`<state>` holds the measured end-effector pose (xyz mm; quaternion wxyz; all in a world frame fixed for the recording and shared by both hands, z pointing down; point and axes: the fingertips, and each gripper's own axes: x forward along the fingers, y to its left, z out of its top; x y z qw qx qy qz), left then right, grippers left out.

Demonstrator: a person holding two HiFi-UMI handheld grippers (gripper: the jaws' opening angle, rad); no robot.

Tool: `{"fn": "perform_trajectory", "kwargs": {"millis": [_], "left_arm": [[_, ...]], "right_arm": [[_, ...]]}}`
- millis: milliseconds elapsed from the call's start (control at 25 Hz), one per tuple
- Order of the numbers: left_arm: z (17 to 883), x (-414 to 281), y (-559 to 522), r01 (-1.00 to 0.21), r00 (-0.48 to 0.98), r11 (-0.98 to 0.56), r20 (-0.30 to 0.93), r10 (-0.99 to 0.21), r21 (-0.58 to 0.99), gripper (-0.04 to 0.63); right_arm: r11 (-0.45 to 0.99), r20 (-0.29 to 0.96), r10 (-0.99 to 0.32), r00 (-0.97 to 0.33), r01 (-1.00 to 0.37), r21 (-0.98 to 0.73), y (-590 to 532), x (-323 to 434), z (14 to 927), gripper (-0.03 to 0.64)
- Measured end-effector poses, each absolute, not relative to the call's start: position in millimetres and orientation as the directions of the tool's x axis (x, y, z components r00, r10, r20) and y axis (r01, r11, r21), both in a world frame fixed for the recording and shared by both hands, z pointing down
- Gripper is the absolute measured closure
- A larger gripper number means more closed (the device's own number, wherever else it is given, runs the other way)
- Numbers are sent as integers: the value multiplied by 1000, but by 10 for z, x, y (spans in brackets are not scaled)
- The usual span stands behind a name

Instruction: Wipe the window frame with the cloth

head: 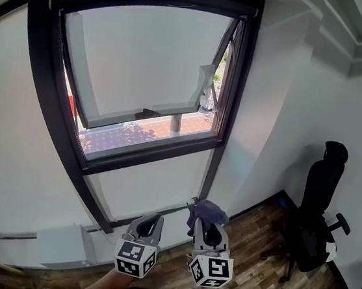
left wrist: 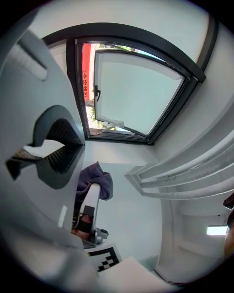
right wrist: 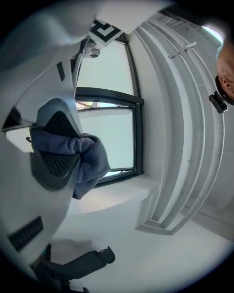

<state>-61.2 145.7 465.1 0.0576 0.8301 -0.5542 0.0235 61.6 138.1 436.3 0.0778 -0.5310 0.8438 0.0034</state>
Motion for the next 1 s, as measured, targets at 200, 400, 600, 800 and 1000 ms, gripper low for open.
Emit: {"fn": "perform_trajectory", "kwargs": {"millis": [200, 400, 600, 800, 1000], "left_arm": [[4749, -482, 1519, -925, 379, -373, 109, -919, 76, 588], [4773, -468, 1383, -929, 368, -361, 102, -924, 81, 587], [4845, -470, 1060, -924, 378, -369, 89, -922, 101, 588], [4835, -406, 540, -912, 401, -393, 64, -914, 116, 587], [4805, -332, -35, -899, 431, -422, 59, -901, 122, 586]], "right_arm": [[452, -138, -887, -440, -889, -69, 1401, 698, 4398, 538], [466, -128, -881, -456, -883, -60, 1281, 703, 4455, 538], [463, -124, -882, -455, -886, -36, 990, 674, 4487, 538], [444, -121, -890, -440, -896, -11, 547, 719, 4492, 538], [425, -100, -901, -422, -905, -6, 21, 764, 4516, 538]]}}
